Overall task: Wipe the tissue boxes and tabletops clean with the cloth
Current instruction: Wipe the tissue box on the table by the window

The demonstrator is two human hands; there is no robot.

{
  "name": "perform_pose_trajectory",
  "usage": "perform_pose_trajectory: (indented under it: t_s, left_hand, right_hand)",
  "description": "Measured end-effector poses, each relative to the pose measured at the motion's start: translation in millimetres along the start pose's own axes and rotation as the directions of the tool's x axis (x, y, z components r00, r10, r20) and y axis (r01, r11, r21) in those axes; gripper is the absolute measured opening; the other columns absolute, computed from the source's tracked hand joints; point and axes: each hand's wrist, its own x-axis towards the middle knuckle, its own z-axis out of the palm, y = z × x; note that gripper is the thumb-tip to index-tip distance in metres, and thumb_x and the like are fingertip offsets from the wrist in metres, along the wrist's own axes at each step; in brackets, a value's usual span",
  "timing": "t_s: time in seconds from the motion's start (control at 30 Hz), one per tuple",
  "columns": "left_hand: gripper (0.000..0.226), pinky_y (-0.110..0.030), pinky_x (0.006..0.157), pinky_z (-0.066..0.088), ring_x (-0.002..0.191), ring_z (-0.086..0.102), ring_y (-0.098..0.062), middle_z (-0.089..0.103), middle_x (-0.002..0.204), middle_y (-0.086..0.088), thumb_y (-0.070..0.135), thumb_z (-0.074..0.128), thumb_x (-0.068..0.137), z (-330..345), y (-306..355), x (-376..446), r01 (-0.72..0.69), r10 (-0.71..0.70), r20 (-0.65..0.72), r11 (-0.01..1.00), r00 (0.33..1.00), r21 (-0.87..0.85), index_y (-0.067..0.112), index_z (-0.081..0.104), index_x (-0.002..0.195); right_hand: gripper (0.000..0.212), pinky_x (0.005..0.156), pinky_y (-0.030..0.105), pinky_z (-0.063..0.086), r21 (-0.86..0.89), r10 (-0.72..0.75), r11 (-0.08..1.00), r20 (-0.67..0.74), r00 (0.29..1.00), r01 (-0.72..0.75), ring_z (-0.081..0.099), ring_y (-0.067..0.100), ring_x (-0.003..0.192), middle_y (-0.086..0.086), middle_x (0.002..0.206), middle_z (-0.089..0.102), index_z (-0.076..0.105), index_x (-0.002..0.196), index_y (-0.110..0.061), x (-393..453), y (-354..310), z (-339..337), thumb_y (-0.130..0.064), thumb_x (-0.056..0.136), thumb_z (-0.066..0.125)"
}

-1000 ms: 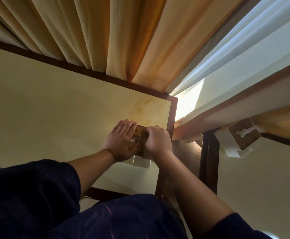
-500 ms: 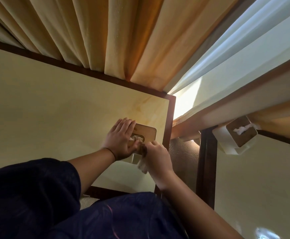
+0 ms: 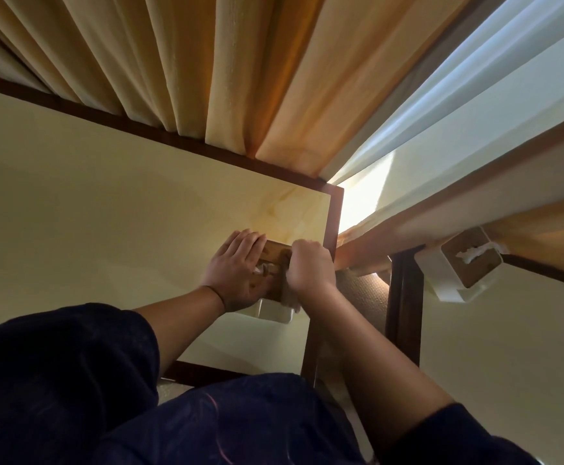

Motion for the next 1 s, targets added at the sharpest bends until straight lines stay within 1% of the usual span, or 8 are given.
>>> perform_pose_trajectory:
  t_s: [0.13, 0.23, 0.37, 0.5, 0.6, 0.77, 0.9, 1.0]
  left_hand:
    - [0.082, -0.051, 0.125, 0.029, 0.143, 0.043, -0.037, 0.047, 0.151, -0.019, 0.061, 0.038, 0.098, -2, 0, 0, -0.004, 0.004, 0.008, 1.0, 1.0, 0.009, 0.001, 0.041, 0.153]
    - [0.083, -0.051, 0.125, 0.028, 0.144, 0.042, -0.037, 0.046, 0.152, -0.018, 0.061, 0.038, 0.097, -2, 1, 0, -0.005, 0.004, 0.028, 1.0, 1.0, 0.018, 0.001, 0.04, 0.154]
    - [0.081, -0.05, 0.124, 0.031, 0.143, 0.044, -0.037, 0.05, 0.149, -0.019, 0.059, 0.04, 0.096, -4, -2, 0, -0.036, 0.035, 0.027, 0.998, 0.999, 0.046, 0.001, 0.044, 0.152]
    - [0.079, -0.049, 0.125, 0.03, 0.143, 0.044, -0.037, 0.049, 0.15, -0.018, 0.057, 0.043, 0.097, -4, -1, 0, -0.031, 0.03, 0.02, 0.999, 0.999, 0.03, 0.0, 0.044, 0.152]
    - [0.079, -0.049, 0.124, 0.031, 0.143, 0.044, -0.036, 0.05, 0.149, -0.019, 0.058, 0.041, 0.098, -4, 0, 0, -0.037, 0.037, 0.018, 0.999, 0.999, 0.022, 0.0, 0.045, 0.151]
    - [0.082, -0.047, 0.126, 0.028, 0.146, 0.041, -0.035, 0.047, 0.152, -0.018, 0.062, 0.035, 0.099, -6, 0, -1, -0.035, 0.035, 0.03, 0.999, 0.999, -0.004, 0.001, 0.041, 0.154]
    - [0.097, -0.045, 0.128, 0.022, 0.151, 0.031, -0.033, 0.038, 0.158, -0.016, 0.074, 0.036, 0.094, -13, -7, -2, -0.078, 0.077, 0.087, 0.997, 0.993, 0.013, 0.002, 0.031, 0.159]
    - [0.123, -0.044, 0.128, 0.022, 0.154, 0.022, -0.031, 0.025, 0.164, -0.013, 0.093, 0.039, 0.078, -26, -10, -1, -0.104, 0.084, 0.239, 0.992, 0.967, 0.073, 0.006, 0.018, 0.163]
  right_hand:
    - [0.012, 0.081, 0.041, 0.06, -0.004, 0.021, 1.0, -0.059, 0.998, -0.021, 0.064, 0.027, 0.087, 0.007, 0.092, 0.062, 0.067, 0.102, -0.01, 15, 0, 0, -0.003, 0.101, 0.058]
    - [0.013, 0.08, 0.037, 0.053, 0.068, 0.001, 0.998, -0.117, 0.993, 0.007, 0.056, 0.024, 0.092, 0.004, 0.099, 0.058, 0.064, 0.113, -0.011, 2, 7, 20, -0.014, 0.103, 0.055]
    - [0.028, 0.086, 0.038, 0.059, 0.155, -0.022, 0.987, -0.17, 0.985, 0.048, 0.058, 0.021, 0.102, 0.003, 0.115, 0.063, 0.062, 0.121, -0.014, -36, 15, 52, -0.021, 0.095, 0.07]
    - [0.025, 0.085, 0.034, 0.057, 0.125, -0.093, 0.986, -0.136, 0.986, 0.11, 0.061, 0.018, 0.1, 0.002, 0.113, 0.067, 0.068, 0.119, -0.014, -62, 20, 60, -0.015, 0.094, 0.072]
    - [0.024, 0.089, 0.028, 0.05, 0.079, -0.183, 0.978, -0.102, 0.978, 0.192, 0.059, 0.013, 0.1, -0.006, 0.114, 0.066, 0.072, 0.121, -0.024, -76, 23, 58, -0.025, 0.1, 0.061]
    - [0.024, 0.088, 0.038, 0.043, -0.042, -0.248, 0.969, -0.097, 0.964, 0.245, 0.064, 0.014, 0.101, -0.014, 0.112, 0.07, 0.073, 0.117, -0.036, -73, 35, 45, -0.033, 0.105, 0.053]
    - [0.032, 0.084, 0.04, 0.051, 0.083, -0.131, 0.985, -0.202, 0.971, 0.15, 0.062, 0.02, 0.102, -0.003, 0.122, 0.063, 0.062, 0.132, -0.026, -78, 42, 59, -0.034, 0.101, 0.055]
    - [0.029, 0.084, 0.042, 0.056, 0.09, -0.125, 0.985, -0.236, 0.964, 0.15, 0.063, 0.023, 0.108, 0.001, 0.132, 0.062, 0.067, 0.127, -0.021, -81, 46, 67, -0.026, 0.099, 0.066]
